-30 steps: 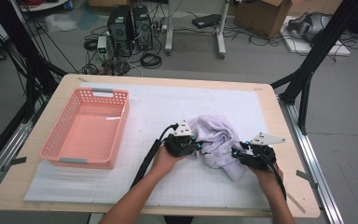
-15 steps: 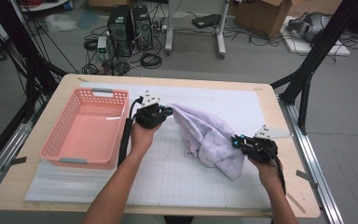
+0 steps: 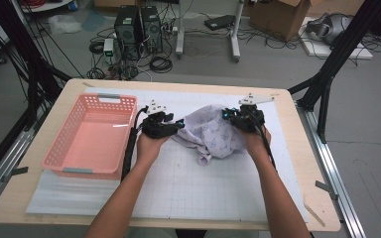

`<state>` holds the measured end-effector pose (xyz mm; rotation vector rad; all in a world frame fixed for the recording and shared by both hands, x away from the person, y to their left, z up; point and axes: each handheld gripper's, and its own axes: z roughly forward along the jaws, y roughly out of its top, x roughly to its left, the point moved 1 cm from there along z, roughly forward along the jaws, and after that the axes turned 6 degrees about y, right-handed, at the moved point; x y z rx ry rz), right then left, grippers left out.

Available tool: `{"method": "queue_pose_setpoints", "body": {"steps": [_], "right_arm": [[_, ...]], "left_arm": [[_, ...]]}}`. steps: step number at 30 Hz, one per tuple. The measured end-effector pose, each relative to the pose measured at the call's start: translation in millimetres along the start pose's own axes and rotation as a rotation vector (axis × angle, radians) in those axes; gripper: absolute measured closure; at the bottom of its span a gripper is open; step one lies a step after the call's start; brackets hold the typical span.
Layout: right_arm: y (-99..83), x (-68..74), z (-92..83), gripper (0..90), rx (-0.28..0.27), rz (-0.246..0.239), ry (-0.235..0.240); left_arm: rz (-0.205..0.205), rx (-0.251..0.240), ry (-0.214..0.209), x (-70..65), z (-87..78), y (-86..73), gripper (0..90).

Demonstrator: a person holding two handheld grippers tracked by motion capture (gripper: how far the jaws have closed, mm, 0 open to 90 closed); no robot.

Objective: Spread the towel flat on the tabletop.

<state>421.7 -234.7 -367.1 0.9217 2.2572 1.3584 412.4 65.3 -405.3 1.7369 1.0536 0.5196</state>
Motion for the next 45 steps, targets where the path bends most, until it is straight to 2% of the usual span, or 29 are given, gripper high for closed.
{"method": "queue_pose_setpoints", "body": {"steps": [2,3,4,5,6,9,11,12,14,15,16,18,20,22,24,25,26,29,30,31,33,34,35,38,40,41,42,44,45], "right_arm": [[4.4,-8.7,12.2,84.2,0.004,0.021,-0.071],[5.1,-11.8,15.7,84.2,0.007,0.028,-0.103],[5.1,-11.8,15.7,84.2,0.007,0.028,-0.103],[4.0,-21.2,23.3,84.2,0.013,0.076,-0.169],[2.6,-23.9,25.0,84.0,0.017,0.097,-0.185],[-1.2,-28.0,23.3,77.8,0.022,0.117,-0.177],[-2.7,-28.7,15.8,68.4,0.005,0.122,-0.171],[-2.7,-28.7,15.8,68.4,0.005,0.122,-0.171],[-7.4,-28.6,-3.5,62.0,-0.038,0.134,-0.168],[-10.7,-26.7,-9.7,61.1,-0.044,0.138,-0.175],[-10.7,-26.7,-9.7,61.1,-0.044,0.138,-0.175],[-19.6,-22.8,-21.6,58.6,-0.043,0.121,-0.171],[-38.2,-14.8,-41.6,54.1,-0.046,0.101,-0.159],[-45.4,-11.9,-47.8,51.4,-0.037,0.091,-0.161],[-59.7,-8.5,-57.9,45.0,0.007,0.088,-0.146],[-75.2,-5.0,-65.6,44.6,0.039,0.060,-0.152],[-75.2,-5.0,-65.6,44.6,0.039,0.060,-0.152],[-99.0,-5.7,-64.5,43.7,0.118,0.073,-0.124],[-106.2,-6.6,-61.6,43.5,0.141,0.081,-0.119],[-118.9,-8.5,-55.1,50.0,0.173,0.108,-0.096],[-126.6,-9.1,-50.2,63.9,0.208,0.113,-0.073],[-126.6,-9.1,-50.2,63.9,0.208,0.113,-0.073],[-127.3,-9.0,-53.3,82.5,0.197,0.117,-0.060],[-121.0,-3.1,-65.6,84.2,0.170,0.103,-0.021],[-116.0,3.7,-77.9,84.5,0.134,0.086,0.008],[-113.6,7.1,-84.5,84.5,0.115,0.088,0.026],[-113.6,7.1,-84.5,84.5,0.115,0.088,0.026],[-105.5,11.3,-105.5,84.6,0.041,0.100,0.060],[-101.5,11.3,-112.0,84.7,0.010,0.116,0.070]], "left_arm": [[0.012,-0.007,-0.029,-4.6,-3.3,-4.9,49.8],[0.027,-0.005,-0.066,-10.4,-4.8,-10.0,51.3],[0.027,-0.005,-0.066,-10.4,-4.8,-10.0,53.6],[0.062,0.017,-0.121,-19.4,-4.9,-17.1,55.1],[0.062,0.017,-0.121,-19.4,-4.9,-17.1,57.7],[0.123,0.048,-0.212,-34.7,-3.4,-25.2,63.0],[0.127,0.052,-0.229,-38.8,-2.8,-26.3,63.0],[0.137,0.053,-0.244,-42.7,-2.4,-27.3,63.0],[0.148,0.049,-0.268,-50.9,-0.9,-28.9,59.0],[0.138,0.053,-0.274,-58.4,3.6,-30.6,52.1],[0.138,0.053,-0.274,-58.4,3.6,-30.6,45.5],[0.116,0.070,-0.273,-64.3,9.6,-32.3,41.5],[0.139,0.097,-0.266,-72.8,16.8,-36.2,38.8],[0.149,0.105,-0.263,-74.4,18.4,-37.0,37.8],[0.165,0.116,-0.257,-78.6,23.0,-38.9,37.8],[0.169,0.118,-0.246,-81.8,26.9,-39.7,38.0],[0.169,0.118,-0.246,-81.8,26.9,-39.7,38.3],[0.177,0.132,-0.216,-89.8,35.1,-43.4,39.3],[0.202,0.144,-0.208,-92.8,37.0,-44.9,40.8],[0.227,0.156,-0.180,-97.2,39.1,-46.9,52.2],[0.223,0.159,-0.179,-97.3,39.0,-46.8,68.4],[0.222,0.155,-0.186,-96.3,38.1,-45.9,73.9],[0.230,0.157,-0.185,-94.9,36.3,-44.8,76.8],[0.238,0.163,-0.205,-87.2,24.6,-39.2,77.7],[0.215,0.130,-0.220,-80.3,11.0,-35.0,77.7],[0.190,0.103,-0.227,-72.1,-3.6,-32.5,77.7],[0.190,0.103,-0.227,-72.1,-3.6,-32.5,77.7],[0.163,0.073,-0.228,-57.6,-21.9,-30.2,77.7],[0.163,0.073,-0.228,-57.6,-21.9,-30.2,77.7]]}}
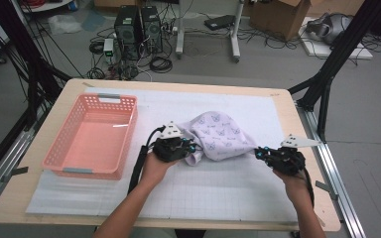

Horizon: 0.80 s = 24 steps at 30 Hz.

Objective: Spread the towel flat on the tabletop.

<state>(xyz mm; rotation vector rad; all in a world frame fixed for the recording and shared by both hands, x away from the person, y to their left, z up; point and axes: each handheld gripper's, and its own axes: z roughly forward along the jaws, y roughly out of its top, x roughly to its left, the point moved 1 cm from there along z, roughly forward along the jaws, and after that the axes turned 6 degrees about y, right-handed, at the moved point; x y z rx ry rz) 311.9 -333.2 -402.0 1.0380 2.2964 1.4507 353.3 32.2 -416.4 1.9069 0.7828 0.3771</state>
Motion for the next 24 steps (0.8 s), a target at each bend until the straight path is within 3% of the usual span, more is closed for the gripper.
{"method": "queue_pose_setpoints", "body": {"steps": [2,3,6,7,8,9,10,12,13,14,15,16,18,21,24], "right_arm": [[10.7,0.2,-9.8,84.7,-0.054,0.008,0.003],[10.7,0.2,-9.8,84.7,-0.054,0.008,0.003],[35.9,-2.2,-8.1,84.7,-0.112,-0.007,-0.022],[35.9,-2.2,-8.1,84.7,-0.112,-0.007,-0.022],[47.9,-6.3,2.5,84.6,-0.121,-0.015,-0.040],[47.9,-6.3,2.5,84.6,-0.121,-0.015,-0.040],[59.5,-12.7,16.3,84.6,-0.123,-0.013,-0.062],[70.9,-21.2,31.1,84.6,-0.125,-0.018,-0.089],[70.9,-21.2,31.1,84.6,-0.125,-0.018,-0.089],[81.5,-31.3,45.9,84.7,-0.121,-0.006,-0.116],[81.5,-31.3,45.9,84.7,-0.121,-0.006,-0.116],[90.6,-42.1,59.7,84.7,-0.116,0.011,-0.150],[97.3,-53.1,70.4,84.8,-0.116,0.030,-0.194],[102.7,-67.3,80.7,85.0,-0.118,0.051,-0.280],[101.2,-80.4,86.4,85.1,-0.084,0.076,-0.380]], "left_arm": [[-0.026,-0.032,-0.011,7.0,-11.2,0.0,77.7],[-0.030,-0.051,-0.010,10.6,-16.3,0.6,77.7],[-0.057,-0.083,0.028,22.3,-24.3,1.1,77.5],[-0.057,-0.083,0.028,22.3,-24.3,1.1,77.5],[-0.059,-0.075,0.050,25.1,-23.7,0.0,77.6],[-0.061,-0.067,0.068,27.4,-22.8,-0.9,77.6],[-0.080,-0.053,0.109,32.4,-20.6,-3.1,77.7],[-0.092,-0.048,0.127,35.1,-19.5,-4.1,77.9],[-0.103,-0.044,0.148,37.7,-18.5,-5.3,77.9],[-0.117,-0.033,0.182,43.2,-17.0,-7.5,78.1],[-0.117,-0.033,0.182,43.2,-17.0,-7.5,78.1],[-0.129,-0.030,0.194,45.6,-16.5,-8.7,78.1],[-0.129,-0.021,0.209,48.8,-16.3,-10.4,78.3],[-0.123,-0.006,0.215,50.3,-16.0,-13.4,78.3],[-0.117,0.013,0.216,50.4,-15.5,-18.6,78.3]]}}
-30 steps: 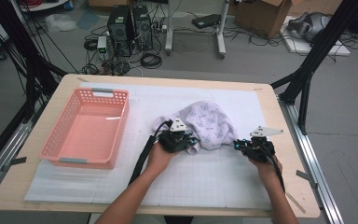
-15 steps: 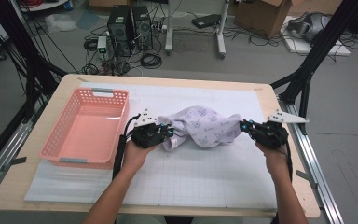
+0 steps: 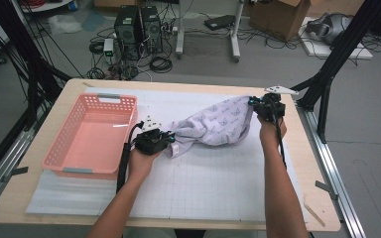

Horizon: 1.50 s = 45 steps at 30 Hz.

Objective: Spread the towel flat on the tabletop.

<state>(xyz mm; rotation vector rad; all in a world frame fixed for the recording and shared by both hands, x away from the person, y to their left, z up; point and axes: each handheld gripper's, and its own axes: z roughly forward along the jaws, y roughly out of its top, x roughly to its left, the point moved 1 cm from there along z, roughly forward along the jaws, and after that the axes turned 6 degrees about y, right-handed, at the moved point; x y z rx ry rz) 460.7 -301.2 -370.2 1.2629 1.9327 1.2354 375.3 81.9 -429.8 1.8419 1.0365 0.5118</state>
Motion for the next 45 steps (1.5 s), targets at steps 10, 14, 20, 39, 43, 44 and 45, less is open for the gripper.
{"method": "queue_pose_setpoints", "body": {"steps": [10,14,20,39,43,44,45], "right_arm": [[-18.7,-1.9,-10.9,68.7,0.065,0.002,0.031],[-32.6,-1.7,-44.3,65.7,0.056,-0.015,0.065],[-62.9,9.0,-75.8,61.8,0.109,-0.056,0.128],[-93.1,63.9,-39.0,86.8,0.124,-0.098,0.372],[-51.4,62.0,-29.6,87.0,0.050,-0.088,0.367],[-44.8,61.0,-24.5,87.0,0.046,-0.086,0.362],[-39.2,60.5,-18.9,87.0,0.042,-0.084,0.352]], "left_arm": [[0.012,0.009,-0.047,-7.8,-1.9,-7.9,52.6],[0.062,0.012,-0.083,-17.8,-2.7,-8.7,43.1],[0.086,0.034,-0.105,-24.8,3.6,-12.1,40.6],[0.106,0.064,-0.175,-38.8,-4.7,-15.0,75.6],[0.111,0.081,-0.148,-37.1,-1.0,-17.4,75.1],[0.105,0.084,-0.144,-36.6,0.0,-18.0,74.8],[0.105,0.084,-0.139,-36.2,0.5,-18.4,74.6]]}}
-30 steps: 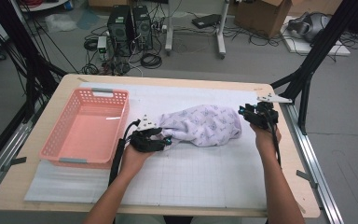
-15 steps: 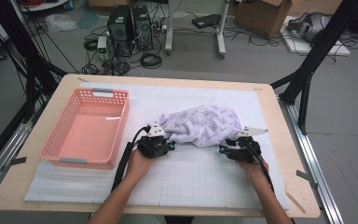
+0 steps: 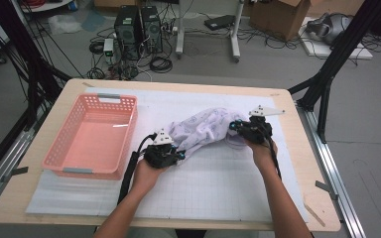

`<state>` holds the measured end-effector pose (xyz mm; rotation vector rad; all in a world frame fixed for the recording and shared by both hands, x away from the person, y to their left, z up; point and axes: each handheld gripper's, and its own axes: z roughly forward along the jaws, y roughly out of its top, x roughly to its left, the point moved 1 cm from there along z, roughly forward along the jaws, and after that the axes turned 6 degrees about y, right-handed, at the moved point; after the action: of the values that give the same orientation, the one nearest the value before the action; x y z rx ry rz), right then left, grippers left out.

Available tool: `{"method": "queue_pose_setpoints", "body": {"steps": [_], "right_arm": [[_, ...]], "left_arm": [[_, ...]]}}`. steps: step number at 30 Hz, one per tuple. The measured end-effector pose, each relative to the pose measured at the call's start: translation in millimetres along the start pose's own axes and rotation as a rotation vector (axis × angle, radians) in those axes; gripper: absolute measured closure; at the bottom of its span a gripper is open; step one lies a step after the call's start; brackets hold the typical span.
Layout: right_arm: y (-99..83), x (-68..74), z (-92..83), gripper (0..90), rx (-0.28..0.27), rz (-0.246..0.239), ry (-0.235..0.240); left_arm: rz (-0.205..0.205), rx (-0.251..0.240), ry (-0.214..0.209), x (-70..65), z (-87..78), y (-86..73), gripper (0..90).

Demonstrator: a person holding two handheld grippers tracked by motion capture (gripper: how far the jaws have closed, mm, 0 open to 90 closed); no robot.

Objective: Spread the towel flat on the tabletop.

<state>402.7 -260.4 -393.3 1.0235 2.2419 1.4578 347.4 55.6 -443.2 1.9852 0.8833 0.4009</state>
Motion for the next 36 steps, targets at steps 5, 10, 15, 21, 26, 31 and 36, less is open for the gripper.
{"method": "queue_pose_setpoints", "body": {"steps": [5,10,15,21,26,31,36], "right_arm": [[11.8,-18.2,30.4,87.0,0.033,0.023,-0.073],[4.5,-33.9,48.6,86.9,0.105,0.045,-0.181],[0.0,-33.5,43.0,73.2,0.093,0.099,-0.138],[-6.3,-8.8,9.6,66.1,0.085,0.017,-0.127],[-19.7,10.2,-8.3,69.9,0.132,-0.026,-0.117],[-46.2,8.9,14.0,59.5,0.219,-0.022,-0.139],[-53.8,1.7,32.5,71.1,0.241,-0.039,-0.160]], "left_arm": [[-0.004,-0.006,0.020,2.2,1.9,-0.1,72.7],[-0.007,-0.021,0.034,4.1,4.1,0.0,75.6],[-0.043,-0.043,0.007,4.9,3.8,0.9,76.8],[-0.067,-0.070,-0.009,5.3,0.1,3.2,76.9],[-0.088,-0.084,-0.020,4.6,-0.7,4.3,76.9],[-0.084,-0.082,-0.024,2.8,-0.8,4.6,76.8],[-0.082,-0.097,-0.032,3.6,-5.6,6.1,76.8]]}}
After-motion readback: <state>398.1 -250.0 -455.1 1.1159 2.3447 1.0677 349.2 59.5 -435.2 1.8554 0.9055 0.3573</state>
